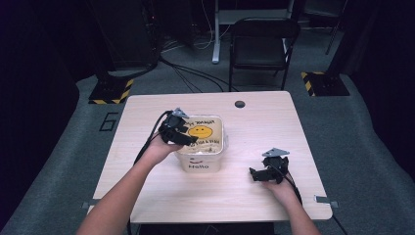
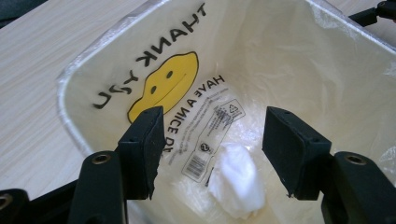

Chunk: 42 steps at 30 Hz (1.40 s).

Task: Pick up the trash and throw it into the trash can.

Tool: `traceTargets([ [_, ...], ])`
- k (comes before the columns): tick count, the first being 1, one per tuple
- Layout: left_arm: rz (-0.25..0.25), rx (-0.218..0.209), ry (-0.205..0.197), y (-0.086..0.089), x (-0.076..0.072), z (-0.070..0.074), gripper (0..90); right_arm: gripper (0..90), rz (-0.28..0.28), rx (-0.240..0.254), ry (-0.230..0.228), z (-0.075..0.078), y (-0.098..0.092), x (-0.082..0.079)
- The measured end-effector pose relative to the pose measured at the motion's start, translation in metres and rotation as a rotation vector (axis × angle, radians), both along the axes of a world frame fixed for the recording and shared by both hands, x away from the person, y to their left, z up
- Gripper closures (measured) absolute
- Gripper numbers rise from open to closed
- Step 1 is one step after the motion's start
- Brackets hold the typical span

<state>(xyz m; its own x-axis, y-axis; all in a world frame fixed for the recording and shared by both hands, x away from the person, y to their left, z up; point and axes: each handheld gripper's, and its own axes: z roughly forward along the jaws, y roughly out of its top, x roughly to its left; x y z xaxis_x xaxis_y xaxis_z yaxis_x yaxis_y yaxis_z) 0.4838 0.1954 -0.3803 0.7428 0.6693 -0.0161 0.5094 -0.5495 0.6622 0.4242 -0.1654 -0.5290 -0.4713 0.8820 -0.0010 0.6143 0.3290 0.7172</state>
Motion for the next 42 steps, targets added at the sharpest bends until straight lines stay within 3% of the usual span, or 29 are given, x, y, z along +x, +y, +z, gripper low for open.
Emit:
traceTargets([
  [22, 0.083, -0.036, -0.057, 0.064, -0.019, 0.018, 37.8, 0.0, 0.001, 0.0, 0.004, 0.0, 0.001, 0.002],
  [35, 0.184, -0.081, -0.05, 0.111, -0.033, -0.001, 37.7, 0.0, 0.002, 0.0, 0.004, 0.0, 0.001, 0.002],
  [42, 0.22, -0.091, -0.046, 0.128, -0.038, -0.013, 37.7, 0.0, 0.002, -0.001, 0.004, 0.0, 0.001, 0.002],
])
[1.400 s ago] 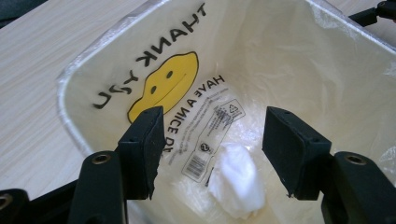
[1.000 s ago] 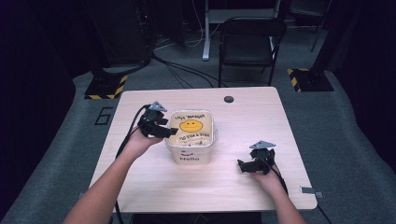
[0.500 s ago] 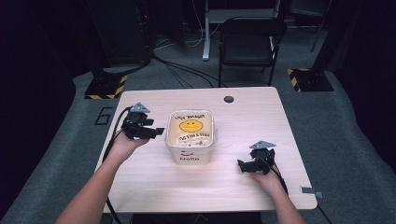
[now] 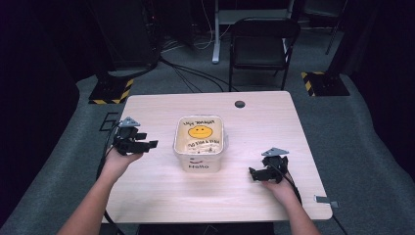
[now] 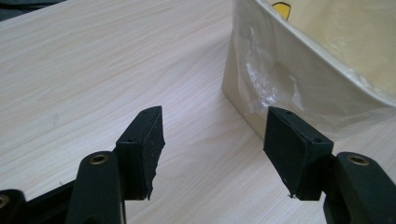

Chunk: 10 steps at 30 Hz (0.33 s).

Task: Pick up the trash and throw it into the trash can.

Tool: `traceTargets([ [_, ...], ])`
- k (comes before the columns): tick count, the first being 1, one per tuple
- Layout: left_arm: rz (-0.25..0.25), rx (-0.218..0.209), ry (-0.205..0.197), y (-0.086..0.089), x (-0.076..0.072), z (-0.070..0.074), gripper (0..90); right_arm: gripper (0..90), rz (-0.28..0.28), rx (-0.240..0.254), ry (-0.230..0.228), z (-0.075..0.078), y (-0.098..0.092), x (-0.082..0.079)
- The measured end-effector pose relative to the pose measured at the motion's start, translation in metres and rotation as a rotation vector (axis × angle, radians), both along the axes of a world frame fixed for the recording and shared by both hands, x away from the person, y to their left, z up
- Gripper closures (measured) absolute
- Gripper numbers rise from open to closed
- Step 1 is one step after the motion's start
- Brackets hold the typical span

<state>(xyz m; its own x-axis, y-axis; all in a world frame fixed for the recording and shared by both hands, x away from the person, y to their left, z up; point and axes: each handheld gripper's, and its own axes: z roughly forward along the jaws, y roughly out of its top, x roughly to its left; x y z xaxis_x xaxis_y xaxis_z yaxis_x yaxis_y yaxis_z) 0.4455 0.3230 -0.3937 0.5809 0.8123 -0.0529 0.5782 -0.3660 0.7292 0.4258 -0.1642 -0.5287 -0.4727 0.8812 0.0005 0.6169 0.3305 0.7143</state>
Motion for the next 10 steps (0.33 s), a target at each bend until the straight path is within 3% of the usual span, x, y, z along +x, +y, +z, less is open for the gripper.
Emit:
traceTargets([
  [10, 0.033, 0.005, 0.001, 0.01, -0.005, -0.019, 37.7, 0.0, 0.0, 0.0, 0.0, 0.0, 0.0, 0.0],
])
